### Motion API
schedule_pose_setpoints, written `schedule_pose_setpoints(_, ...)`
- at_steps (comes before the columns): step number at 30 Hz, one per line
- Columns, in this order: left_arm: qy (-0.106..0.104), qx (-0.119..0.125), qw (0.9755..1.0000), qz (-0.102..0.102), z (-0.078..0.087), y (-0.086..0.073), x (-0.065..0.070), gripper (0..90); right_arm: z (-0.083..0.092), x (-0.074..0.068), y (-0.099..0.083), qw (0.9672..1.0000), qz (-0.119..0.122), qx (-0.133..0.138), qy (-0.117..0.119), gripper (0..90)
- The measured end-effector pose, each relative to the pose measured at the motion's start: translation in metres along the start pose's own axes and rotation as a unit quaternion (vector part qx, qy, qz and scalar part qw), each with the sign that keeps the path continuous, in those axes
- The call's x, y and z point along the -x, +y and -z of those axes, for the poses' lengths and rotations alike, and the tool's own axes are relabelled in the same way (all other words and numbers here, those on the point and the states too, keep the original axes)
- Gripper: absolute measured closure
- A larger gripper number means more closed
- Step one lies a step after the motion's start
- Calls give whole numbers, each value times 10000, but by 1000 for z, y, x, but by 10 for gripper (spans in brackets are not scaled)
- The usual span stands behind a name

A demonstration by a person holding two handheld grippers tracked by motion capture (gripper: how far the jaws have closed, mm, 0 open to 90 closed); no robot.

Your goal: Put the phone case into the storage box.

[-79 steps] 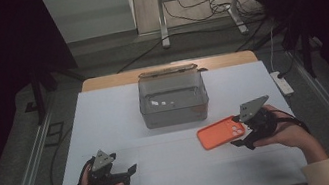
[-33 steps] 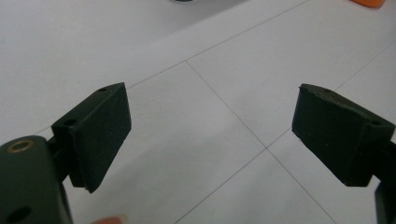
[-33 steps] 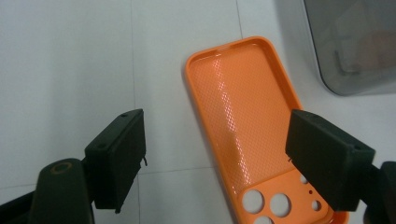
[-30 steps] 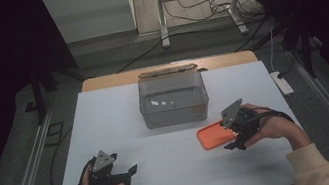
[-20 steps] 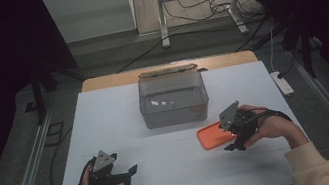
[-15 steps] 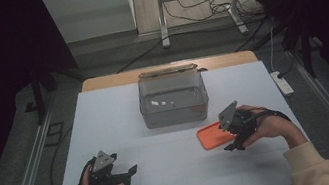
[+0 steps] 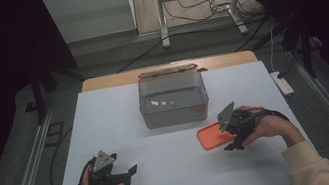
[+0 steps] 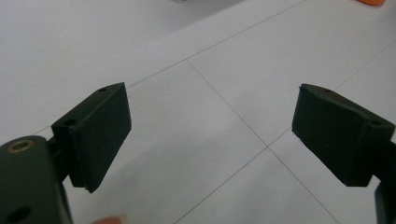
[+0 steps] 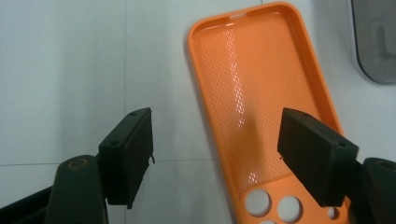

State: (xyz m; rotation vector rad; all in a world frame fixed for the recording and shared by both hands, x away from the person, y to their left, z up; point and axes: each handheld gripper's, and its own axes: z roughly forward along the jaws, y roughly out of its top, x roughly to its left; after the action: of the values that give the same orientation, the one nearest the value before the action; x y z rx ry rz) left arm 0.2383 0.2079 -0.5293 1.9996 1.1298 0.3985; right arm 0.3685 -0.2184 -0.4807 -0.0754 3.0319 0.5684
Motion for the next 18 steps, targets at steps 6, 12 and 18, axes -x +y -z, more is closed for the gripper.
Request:
schedule_pose_setpoints(6, 5, 3, 10000, 3, 0, 0, 0, 117, -4, 2, -1, 9999, -11, -136, 12, 283)
schedule_pose_setpoints(12, 9, 3, 10000, -2, 0, 0, 0, 117, -9, 3, -2, 9997, -46, -234, 29, 304)
schedule_pose_setpoints(18, 10, 3, 10000, 2, 1, 0, 0, 117, -10, 5, -2, 9995, -83, -306, 70, 348)
